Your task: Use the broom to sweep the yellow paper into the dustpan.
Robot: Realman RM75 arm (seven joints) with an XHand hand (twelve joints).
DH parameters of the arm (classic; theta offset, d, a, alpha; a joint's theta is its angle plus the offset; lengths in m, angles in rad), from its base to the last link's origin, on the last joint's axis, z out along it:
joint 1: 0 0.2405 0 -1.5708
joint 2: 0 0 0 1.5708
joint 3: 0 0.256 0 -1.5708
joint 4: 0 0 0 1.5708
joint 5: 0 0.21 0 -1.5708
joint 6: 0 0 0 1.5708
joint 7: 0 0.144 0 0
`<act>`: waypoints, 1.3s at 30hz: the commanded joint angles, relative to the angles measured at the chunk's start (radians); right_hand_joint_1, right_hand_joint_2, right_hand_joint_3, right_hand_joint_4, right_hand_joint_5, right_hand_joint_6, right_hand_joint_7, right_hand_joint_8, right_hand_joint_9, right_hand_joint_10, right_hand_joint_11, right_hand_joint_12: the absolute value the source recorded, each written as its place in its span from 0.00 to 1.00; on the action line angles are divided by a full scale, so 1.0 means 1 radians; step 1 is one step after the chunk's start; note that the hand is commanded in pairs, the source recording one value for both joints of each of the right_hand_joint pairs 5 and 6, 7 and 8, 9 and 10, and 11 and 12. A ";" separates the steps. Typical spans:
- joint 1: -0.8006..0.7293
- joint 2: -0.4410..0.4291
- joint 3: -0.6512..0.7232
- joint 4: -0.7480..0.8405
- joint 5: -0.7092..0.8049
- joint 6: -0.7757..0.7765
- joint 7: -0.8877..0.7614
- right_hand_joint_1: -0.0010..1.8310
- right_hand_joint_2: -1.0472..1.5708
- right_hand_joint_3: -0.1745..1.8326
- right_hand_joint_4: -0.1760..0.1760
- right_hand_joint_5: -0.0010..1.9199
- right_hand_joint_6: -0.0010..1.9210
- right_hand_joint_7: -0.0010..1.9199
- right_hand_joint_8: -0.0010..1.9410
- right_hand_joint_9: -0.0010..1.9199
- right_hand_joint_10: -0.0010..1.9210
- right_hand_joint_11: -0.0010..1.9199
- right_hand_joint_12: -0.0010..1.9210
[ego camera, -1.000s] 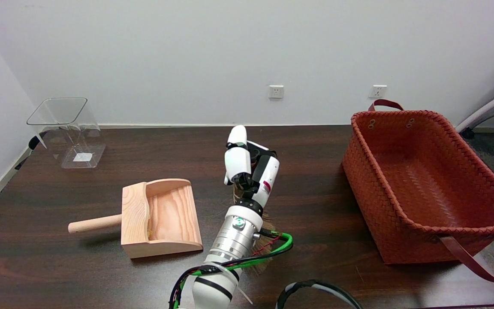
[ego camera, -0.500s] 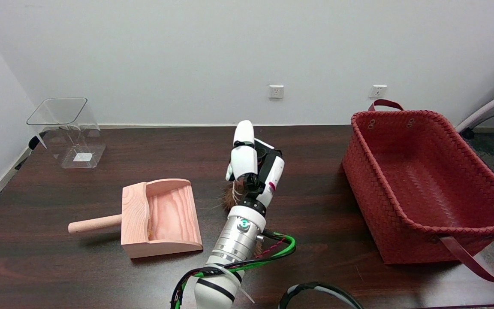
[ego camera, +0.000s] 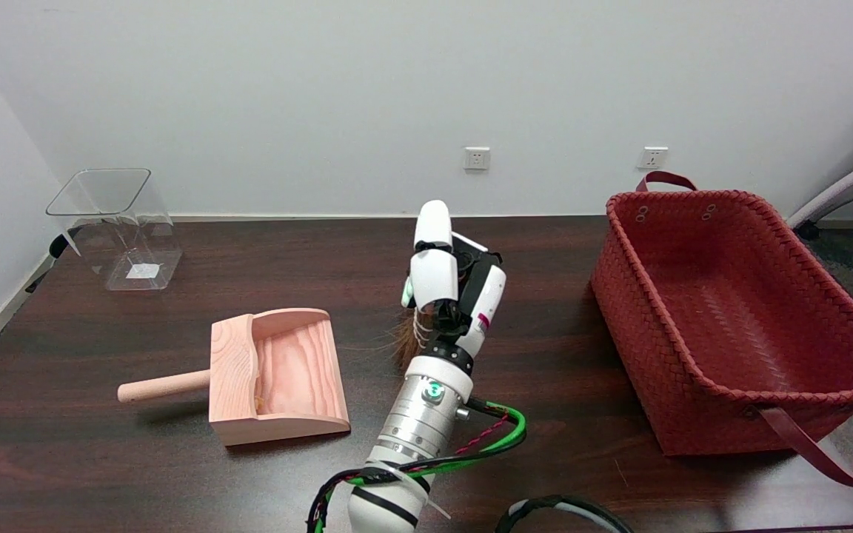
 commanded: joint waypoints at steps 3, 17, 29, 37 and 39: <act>-0.021 0.027 0.007 0.009 -0.035 0.004 0.051 0.34 1.00 0.14 0.50 1.00 1.00 1.00 0.99 1.00 1.00 1.00 1.00; 0.058 0.003 0.027 -0.080 0.010 -0.026 0.292 0.31 1.00 0.13 0.50 1.00 1.00 1.00 0.99 1.00 1.00 1.00 1.00; 0.087 0.000 0.016 -0.010 -0.011 -0.088 0.312 0.29 1.00 0.06 0.50 1.00 1.00 1.00 0.99 1.00 1.00 1.00 1.00; 0.023 0.137 0.026 0.228 -0.066 -0.350 0.053 0.31 1.00 0.04 0.50 1.00 1.00 1.00 0.99 1.00 1.00 1.00 1.00; 0.003 0.164 0.030 0.300 -0.040 -0.427 -0.013 0.32 1.00 0.03 0.50 1.00 1.00 1.00 0.99 1.00 1.00 1.00 1.00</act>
